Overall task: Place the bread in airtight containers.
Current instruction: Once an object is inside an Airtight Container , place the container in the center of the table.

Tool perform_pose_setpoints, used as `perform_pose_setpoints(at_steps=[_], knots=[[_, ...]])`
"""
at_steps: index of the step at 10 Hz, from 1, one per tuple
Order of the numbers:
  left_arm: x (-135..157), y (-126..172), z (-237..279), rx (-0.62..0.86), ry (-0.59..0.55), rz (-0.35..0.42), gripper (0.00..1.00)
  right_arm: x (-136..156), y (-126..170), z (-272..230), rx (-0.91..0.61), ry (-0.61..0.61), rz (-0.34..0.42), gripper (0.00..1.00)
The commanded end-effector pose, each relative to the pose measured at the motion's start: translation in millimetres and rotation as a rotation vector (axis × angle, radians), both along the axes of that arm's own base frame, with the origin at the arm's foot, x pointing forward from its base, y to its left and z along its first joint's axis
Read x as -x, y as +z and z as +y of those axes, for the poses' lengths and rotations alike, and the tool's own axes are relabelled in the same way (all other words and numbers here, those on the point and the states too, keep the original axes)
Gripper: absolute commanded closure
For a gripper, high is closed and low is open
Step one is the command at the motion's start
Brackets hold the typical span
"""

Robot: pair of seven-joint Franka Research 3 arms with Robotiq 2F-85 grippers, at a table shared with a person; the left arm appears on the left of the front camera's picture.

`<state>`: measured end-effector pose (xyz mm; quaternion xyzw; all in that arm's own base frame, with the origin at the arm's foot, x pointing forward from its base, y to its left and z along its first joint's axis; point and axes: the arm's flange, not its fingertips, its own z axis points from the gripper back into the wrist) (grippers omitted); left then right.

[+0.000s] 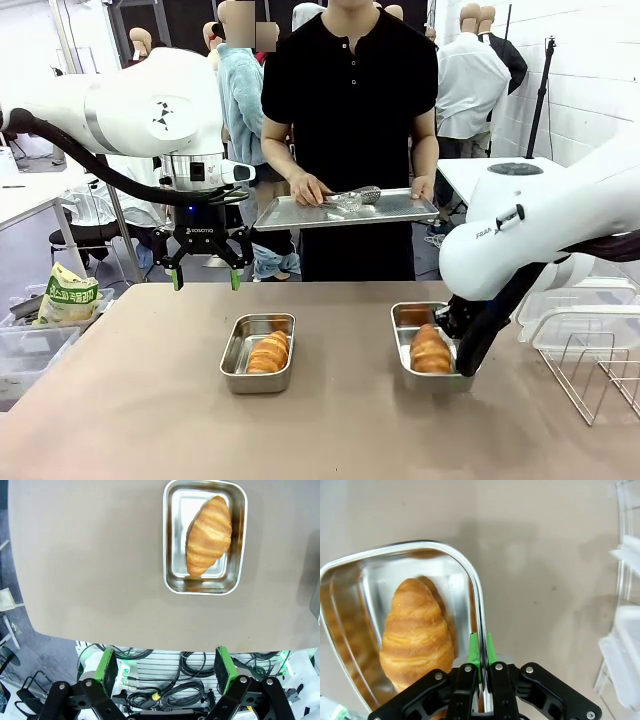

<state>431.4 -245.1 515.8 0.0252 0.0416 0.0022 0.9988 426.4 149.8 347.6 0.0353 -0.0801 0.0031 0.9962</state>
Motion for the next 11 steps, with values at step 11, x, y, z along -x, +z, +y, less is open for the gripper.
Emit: perform_pose_setpoints(at_steps=[11], knots=[[1.3, 2.5, 1.4, -0.002, 0.002, 0.004, 0.0, -24.1, -30.2, -2.6, 0.041, 0.005, 0.116, 1.0]])
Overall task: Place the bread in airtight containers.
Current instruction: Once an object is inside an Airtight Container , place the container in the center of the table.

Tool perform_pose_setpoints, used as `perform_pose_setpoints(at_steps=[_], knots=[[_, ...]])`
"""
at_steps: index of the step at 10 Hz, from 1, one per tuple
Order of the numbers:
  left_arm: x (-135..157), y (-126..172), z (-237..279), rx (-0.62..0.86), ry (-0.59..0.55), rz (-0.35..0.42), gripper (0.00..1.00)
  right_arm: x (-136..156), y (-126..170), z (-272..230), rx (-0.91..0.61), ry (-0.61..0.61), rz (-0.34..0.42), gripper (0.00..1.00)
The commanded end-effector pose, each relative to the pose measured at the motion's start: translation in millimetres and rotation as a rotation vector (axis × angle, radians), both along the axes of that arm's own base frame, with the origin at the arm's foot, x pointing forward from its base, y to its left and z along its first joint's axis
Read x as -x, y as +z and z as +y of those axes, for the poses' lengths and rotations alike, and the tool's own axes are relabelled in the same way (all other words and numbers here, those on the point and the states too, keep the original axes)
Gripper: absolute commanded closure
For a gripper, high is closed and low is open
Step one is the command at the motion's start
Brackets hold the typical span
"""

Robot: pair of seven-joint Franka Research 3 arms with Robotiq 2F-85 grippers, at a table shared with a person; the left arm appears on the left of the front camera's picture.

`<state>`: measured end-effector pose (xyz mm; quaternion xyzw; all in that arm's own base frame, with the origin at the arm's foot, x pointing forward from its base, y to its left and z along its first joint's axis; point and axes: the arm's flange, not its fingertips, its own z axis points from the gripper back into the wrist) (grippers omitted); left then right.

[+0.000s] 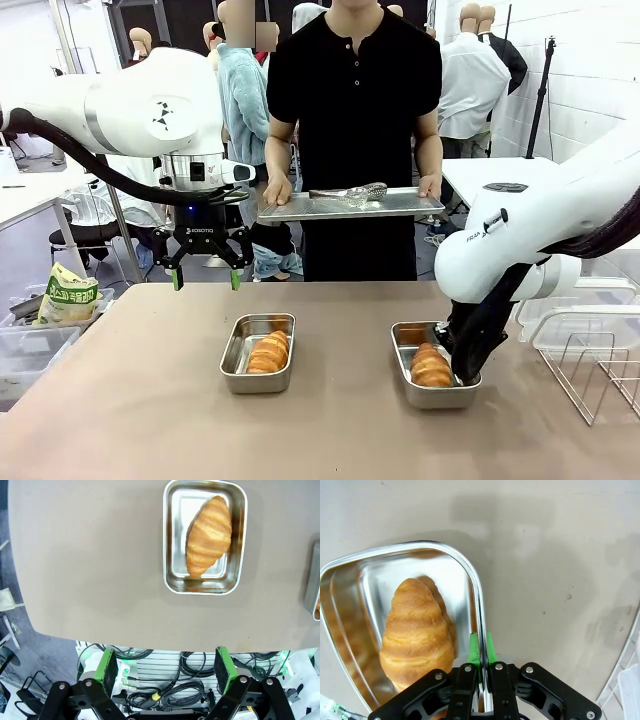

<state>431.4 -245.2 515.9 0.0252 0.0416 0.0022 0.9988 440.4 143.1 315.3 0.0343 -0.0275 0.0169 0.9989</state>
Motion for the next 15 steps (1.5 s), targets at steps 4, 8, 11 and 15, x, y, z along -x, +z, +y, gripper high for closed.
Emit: perform_pose_setpoints(at_steps=[4, 8, 11, 15], knots=[[1.3, 2.5, 1.4, -0.002, 0.002, 0.003, 0.0, -10.3, 3.2, 5.0, 0.059, -0.073, 0.006, 0.64], [1.3, 2.5, 1.4, -0.002, 0.002, 0.003, 0.0, -8.9, 7.4, 3.7, 0.062, -0.079, 0.005, 0.01], [1.3, 2.5, 1.4, -0.002, 0.002, 0.003, 0.0, -4.9, 10.9, 2.4, 0.056, -0.078, -0.002, 0.0], [1.3, 2.5, 1.4, -0.002, 0.002, 0.003, 0.0, -4.7, 13.2, 0.6, 0.033, -0.103, 0.009, 0.0]])
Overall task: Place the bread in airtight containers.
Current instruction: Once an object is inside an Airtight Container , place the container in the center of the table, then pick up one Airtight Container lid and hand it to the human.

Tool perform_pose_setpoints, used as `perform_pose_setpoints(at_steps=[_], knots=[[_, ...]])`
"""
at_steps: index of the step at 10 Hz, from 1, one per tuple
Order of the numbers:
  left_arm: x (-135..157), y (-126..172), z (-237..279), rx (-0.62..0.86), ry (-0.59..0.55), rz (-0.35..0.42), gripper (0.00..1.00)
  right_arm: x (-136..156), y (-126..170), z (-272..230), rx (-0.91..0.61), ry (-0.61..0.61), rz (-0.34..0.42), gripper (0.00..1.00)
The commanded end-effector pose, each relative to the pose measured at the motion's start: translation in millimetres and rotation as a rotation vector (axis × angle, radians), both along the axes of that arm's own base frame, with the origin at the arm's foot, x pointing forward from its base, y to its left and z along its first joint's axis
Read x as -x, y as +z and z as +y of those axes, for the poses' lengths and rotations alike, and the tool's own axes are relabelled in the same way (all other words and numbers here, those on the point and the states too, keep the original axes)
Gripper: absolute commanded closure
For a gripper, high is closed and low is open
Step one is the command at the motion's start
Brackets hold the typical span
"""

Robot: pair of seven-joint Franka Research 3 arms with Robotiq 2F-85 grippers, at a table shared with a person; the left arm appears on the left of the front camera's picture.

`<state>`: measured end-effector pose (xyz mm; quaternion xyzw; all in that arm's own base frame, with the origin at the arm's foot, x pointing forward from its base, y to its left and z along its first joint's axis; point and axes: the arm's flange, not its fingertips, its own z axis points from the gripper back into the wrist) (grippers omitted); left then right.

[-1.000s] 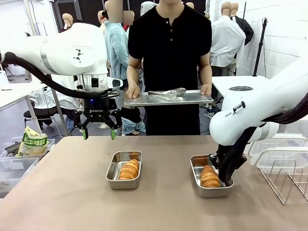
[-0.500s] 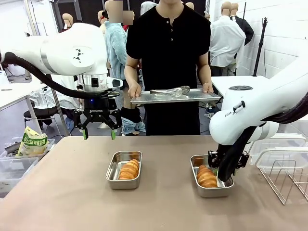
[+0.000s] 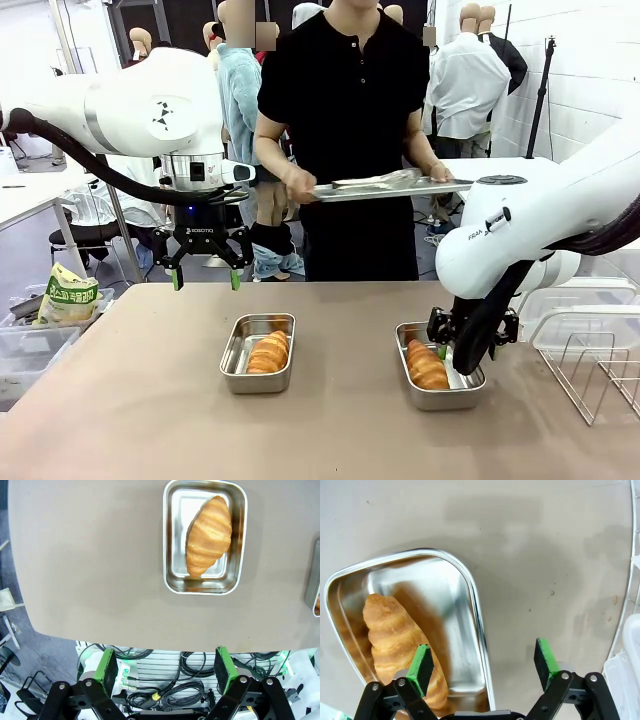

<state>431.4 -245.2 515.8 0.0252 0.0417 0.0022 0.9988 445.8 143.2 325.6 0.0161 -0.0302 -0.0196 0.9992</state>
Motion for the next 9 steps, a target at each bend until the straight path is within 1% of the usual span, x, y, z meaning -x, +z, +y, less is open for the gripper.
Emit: perform_pose_setpoints(at_steps=[1, 9], knots=[[1.3, 2.5, 1.5, -0.002, 0.002, 0.003, 0.0, -0.1, -0.4, 0.2, 0.0, 0.004, 0.0, 0.0], [1.3, 2.5, 1.5, -0.002, 0.002, 0.003, 0.0, 0.0, 0.0, 0.0, 0.0, 0.001, 0.0, 0.0]])
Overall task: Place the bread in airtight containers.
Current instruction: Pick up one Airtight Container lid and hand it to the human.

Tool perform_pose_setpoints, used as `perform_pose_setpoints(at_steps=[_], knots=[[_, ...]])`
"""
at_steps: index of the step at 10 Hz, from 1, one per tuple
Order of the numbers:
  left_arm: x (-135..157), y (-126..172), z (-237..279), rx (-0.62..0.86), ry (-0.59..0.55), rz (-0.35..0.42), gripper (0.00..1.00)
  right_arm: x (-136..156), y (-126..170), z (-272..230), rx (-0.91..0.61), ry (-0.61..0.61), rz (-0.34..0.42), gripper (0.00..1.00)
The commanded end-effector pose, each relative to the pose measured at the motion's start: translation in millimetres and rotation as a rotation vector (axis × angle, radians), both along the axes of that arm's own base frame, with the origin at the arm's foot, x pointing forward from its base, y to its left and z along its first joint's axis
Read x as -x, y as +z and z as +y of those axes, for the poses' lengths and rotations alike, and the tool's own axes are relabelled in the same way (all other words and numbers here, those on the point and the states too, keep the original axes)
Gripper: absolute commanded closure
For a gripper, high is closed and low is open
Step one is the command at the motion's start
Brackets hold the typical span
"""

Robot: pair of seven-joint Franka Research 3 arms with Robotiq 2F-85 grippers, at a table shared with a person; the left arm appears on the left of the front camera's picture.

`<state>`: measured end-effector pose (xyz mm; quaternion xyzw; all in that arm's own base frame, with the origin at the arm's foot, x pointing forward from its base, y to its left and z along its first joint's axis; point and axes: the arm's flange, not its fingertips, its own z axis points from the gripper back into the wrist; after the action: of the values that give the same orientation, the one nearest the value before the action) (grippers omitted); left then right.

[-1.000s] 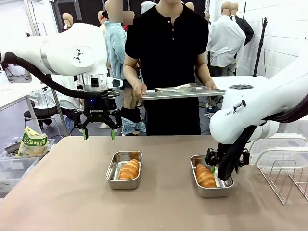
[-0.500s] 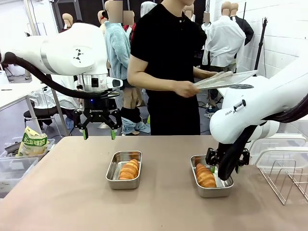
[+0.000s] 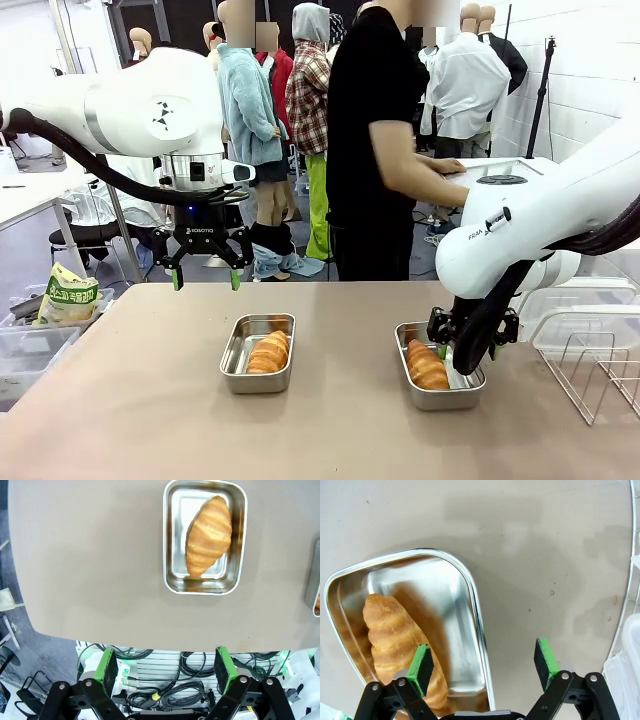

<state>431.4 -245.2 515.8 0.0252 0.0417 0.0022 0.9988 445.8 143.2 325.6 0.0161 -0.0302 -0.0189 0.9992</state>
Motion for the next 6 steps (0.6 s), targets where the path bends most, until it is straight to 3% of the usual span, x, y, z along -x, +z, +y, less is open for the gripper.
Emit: perform_pose_setpoints(at_steps=[1, 3, 6], knots=[[1.3, 2.5, 1.5, -0.002, 0.002, 0.003, 0.0, 9.2, 27.4, -0.9, -0.015, -0.01, -0.008, 0.0], [1.3, 2.5, 1.5, -0.002, 0.002, 0.003, 0.0, 19.9, 95.1, -13.7, 0.029, -0.059, -0.094, 0.0], [1.3, 2.5, 1.5, -0.002, 0.002, 0.003, 0.0, 19.7, 161.0, -24.4, 0.061, -0.073, -0.11, 0.0]])
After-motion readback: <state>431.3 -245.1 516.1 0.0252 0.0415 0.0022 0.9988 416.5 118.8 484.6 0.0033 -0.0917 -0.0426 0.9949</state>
